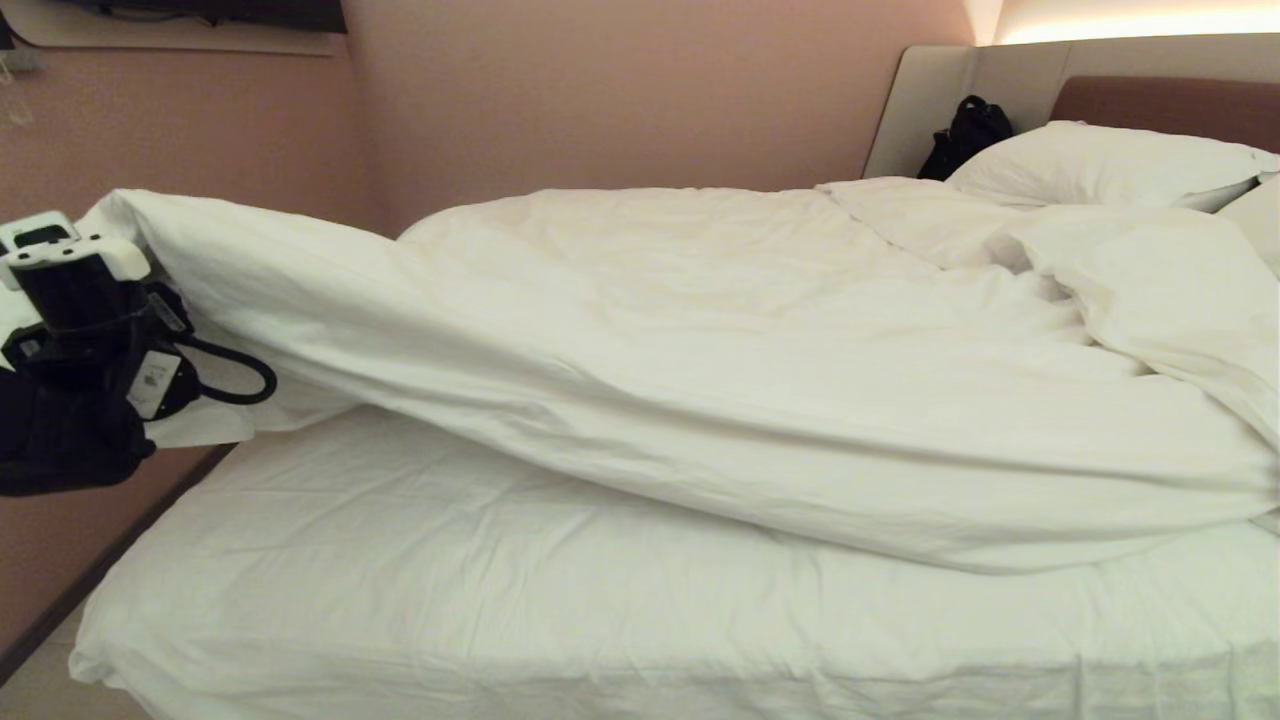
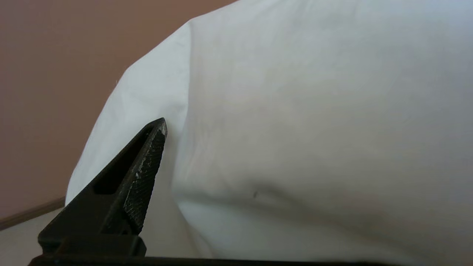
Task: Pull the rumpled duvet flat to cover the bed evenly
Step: Flatten the corners of the folded blanket
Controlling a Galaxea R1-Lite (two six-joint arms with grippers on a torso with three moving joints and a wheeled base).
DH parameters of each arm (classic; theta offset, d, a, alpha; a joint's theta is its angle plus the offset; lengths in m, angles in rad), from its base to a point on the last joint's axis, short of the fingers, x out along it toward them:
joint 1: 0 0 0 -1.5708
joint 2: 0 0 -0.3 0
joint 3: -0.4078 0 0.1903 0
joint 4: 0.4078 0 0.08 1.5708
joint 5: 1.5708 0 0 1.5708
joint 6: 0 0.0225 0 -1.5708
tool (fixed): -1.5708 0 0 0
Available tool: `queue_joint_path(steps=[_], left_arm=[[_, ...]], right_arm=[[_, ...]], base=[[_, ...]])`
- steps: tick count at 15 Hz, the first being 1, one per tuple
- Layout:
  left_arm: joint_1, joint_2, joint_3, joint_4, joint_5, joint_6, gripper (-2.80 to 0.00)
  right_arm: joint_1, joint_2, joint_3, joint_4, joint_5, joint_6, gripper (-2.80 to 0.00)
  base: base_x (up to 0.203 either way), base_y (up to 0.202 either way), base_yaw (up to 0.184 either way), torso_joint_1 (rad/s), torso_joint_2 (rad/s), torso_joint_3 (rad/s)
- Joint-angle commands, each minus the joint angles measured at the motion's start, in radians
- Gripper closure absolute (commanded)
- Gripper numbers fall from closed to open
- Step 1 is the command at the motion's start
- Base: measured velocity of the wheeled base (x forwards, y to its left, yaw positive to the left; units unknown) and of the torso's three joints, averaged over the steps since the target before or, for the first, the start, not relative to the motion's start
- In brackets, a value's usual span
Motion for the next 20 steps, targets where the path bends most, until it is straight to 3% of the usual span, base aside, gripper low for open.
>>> queue_joint_path(steps=[1,6,10,18,20], left_arm=[[0.003,0.000,0.077,-0.005,-0.019,-0.006,-2.80],[0.002,0.111,0.305,-0.037,-0.032,-0.063,-2.80],[-0.009,0.182,0.462,-0.182,-0.044,-0.105,-2.80],[-0.023,0.105,0.641,-0.200,-0.089,-0.206,-2.80],[-0.023,0.116,0.614,-0.198,-0.150,-0.225,-2.80]], right_arm=[[0.001,0.001,0.000,-0.001,0.000,0.000,0.00],[0.001,0.001,0.000,-0.001,0.000,0.000,0.00],[0.001,0.001,0.000,-0.001,0.000,0.000,0.00],[0.001,0.001,0.000,-0.001,0.000,0.000,0.00],[0.001,0.001,0.000,-0.001,0.000,0.000,0.00]], base=[[0.000,0.000,0.000,0.000,0.00,0.000],[0.000,0.000,0.000,0.000,0.00,0.000],[0.000,0.000,0.000,0.000,0.00,0.000],[0.000,0.000,0.000,0.000,0.00,0.000],[0.000,0.000,0.000,0.000,0.00,0.000]])
